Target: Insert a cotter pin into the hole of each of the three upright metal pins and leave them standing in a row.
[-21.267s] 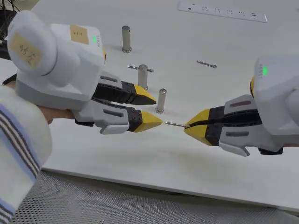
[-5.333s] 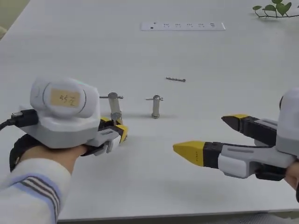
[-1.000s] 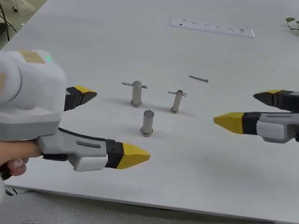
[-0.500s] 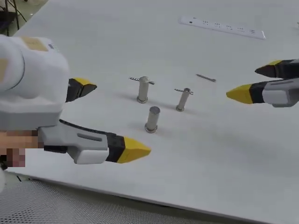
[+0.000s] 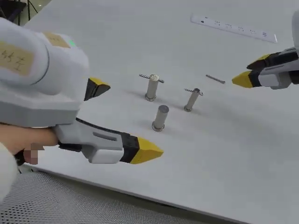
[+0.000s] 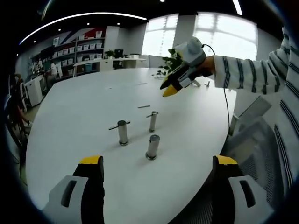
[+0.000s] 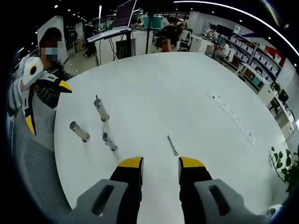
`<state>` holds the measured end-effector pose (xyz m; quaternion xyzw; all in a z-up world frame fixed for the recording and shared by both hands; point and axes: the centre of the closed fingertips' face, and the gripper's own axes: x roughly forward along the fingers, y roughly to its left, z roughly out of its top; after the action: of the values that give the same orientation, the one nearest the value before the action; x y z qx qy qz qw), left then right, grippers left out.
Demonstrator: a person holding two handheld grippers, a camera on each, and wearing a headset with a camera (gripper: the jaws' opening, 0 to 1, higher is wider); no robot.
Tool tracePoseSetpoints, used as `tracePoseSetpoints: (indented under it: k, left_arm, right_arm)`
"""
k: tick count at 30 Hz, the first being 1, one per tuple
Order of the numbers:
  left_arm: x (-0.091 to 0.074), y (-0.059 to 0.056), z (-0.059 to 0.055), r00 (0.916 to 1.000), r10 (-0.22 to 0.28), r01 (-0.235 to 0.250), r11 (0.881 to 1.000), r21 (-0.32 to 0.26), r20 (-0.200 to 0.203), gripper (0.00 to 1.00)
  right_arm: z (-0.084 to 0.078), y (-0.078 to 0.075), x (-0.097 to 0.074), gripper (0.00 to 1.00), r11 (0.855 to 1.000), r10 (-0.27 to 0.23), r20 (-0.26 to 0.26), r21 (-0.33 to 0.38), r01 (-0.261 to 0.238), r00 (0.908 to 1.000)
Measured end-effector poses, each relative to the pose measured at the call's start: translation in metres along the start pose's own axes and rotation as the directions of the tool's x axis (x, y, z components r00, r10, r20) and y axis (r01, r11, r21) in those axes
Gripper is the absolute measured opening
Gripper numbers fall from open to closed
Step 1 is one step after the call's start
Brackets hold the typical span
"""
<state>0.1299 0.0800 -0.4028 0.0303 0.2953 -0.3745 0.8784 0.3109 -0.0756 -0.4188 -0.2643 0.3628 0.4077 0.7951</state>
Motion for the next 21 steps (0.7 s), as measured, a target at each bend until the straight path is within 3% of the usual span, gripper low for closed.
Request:
tracePoseSetpoints:
  k: [7, 15, 21]
  left_arm:
    - [0.002, -0.01, 0.0, 0.9999, -0.015, 0.015, 1.0, -0.018, -0.003, 0.94]
    - [0.0, -0.006, -0.001, 0.9999, -0.016, 0.016, 0.999, -0.029, 0.002, 0.93]
    - [-0.003, 0.006, -0.007, 0.9999, -0.01, 0.01, 0.999, -0.035, -0.001, 0.92]
  right_arm:
    - [-0.004, -0.009, 0.022, 0.19, 1.0, 0.02, -0.057, -0.017, -0.021, 0.9982]
    - [-0.012, -0.013, 0.05, 0.17, 0.996, 0.048, -0.132, -0.073, -0.058, 0.9901]
    - [-0.013, -0.022, 0.07, 0.14, 0.993, 0.051, -0.159, -0.1, -0.068, 0.986]
